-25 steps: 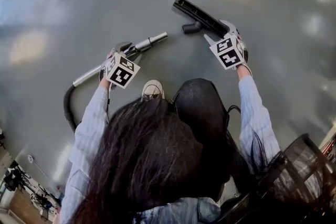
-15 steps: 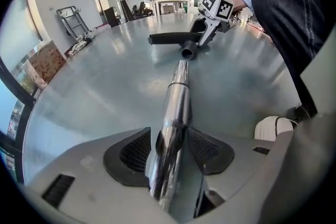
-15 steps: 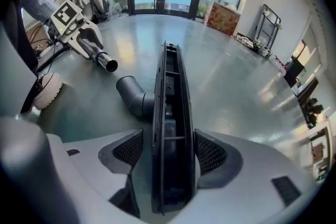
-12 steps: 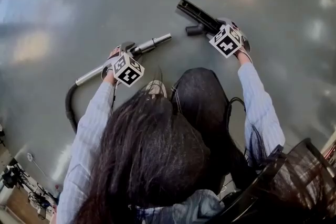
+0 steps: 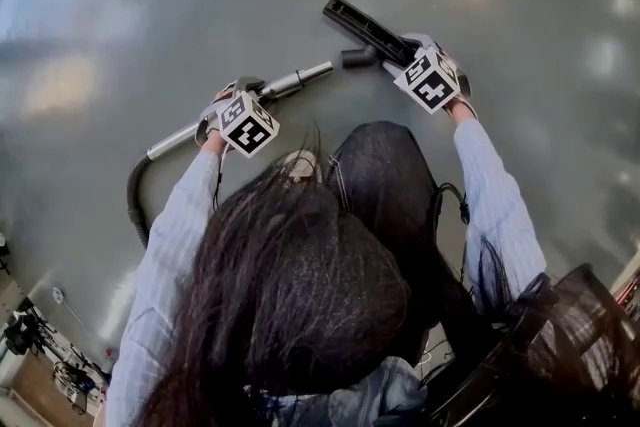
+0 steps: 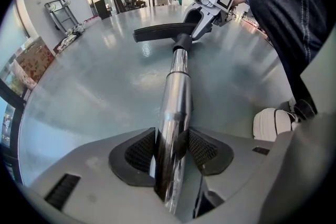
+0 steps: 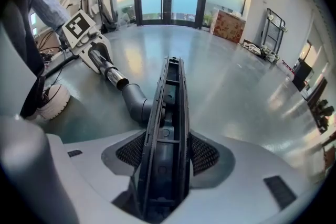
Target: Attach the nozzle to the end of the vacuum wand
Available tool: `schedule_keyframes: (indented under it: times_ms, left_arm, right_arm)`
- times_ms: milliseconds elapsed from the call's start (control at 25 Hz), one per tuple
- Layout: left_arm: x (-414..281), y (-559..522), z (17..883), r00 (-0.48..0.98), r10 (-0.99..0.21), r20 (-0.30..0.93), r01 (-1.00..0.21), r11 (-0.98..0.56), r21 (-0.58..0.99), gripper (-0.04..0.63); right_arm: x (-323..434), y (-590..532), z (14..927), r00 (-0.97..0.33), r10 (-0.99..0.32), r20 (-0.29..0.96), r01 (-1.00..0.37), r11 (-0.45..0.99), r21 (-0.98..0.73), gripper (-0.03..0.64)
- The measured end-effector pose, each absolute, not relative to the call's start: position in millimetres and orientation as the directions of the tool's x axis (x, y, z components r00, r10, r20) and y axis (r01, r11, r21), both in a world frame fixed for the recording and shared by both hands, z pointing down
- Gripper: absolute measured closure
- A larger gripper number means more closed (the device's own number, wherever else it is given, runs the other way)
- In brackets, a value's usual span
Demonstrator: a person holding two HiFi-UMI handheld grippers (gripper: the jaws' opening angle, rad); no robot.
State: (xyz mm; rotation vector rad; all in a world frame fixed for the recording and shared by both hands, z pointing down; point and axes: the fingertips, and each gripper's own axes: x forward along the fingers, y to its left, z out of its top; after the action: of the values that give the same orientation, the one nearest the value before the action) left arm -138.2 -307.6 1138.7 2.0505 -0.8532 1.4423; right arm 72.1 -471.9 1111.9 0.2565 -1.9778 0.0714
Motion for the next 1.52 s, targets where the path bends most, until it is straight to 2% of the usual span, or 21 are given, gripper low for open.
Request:
schedule_keyframes:
  times_ms: [120,280,880,1520]
  left_arm:
    - [-152.0,-297.8,1146.2,0.251,-0.181,0.951,-0.715,-0.697,0.056,0.41]
    - [-172.3,-292.5,1149.8,0.261,-0.2,0.944,-0.728,-0.683,0.057,0.41]
    - [-163.2,-297.3,1138.5,0.303,-0.219,0.927,-0.723,-0.687,0.074,0.41]
    - [-154.5,-295.9,1124.3,0.356,-0.221,0.908,-0.673,-0.735,0.084,0.419]
  right_arm:
    - [42.4,-460.8,1112.2,-0.434,-0.114,0.893,-0.172,0.984,0.042,0.37]
    - [13.2,-454.3,1112.4,-0.474,-0.07,0.878,-0.144,0.99,0.001,0.376]
    - [14.7,-454.5,1080.3,-0.571,-0.013,0.821,-0.142,0.986,-0.083,0.382]
    - [4.0,-453.3,1067.9,-0.577,0.044,0.816,-0.011,0.998,-0.062,0.382]
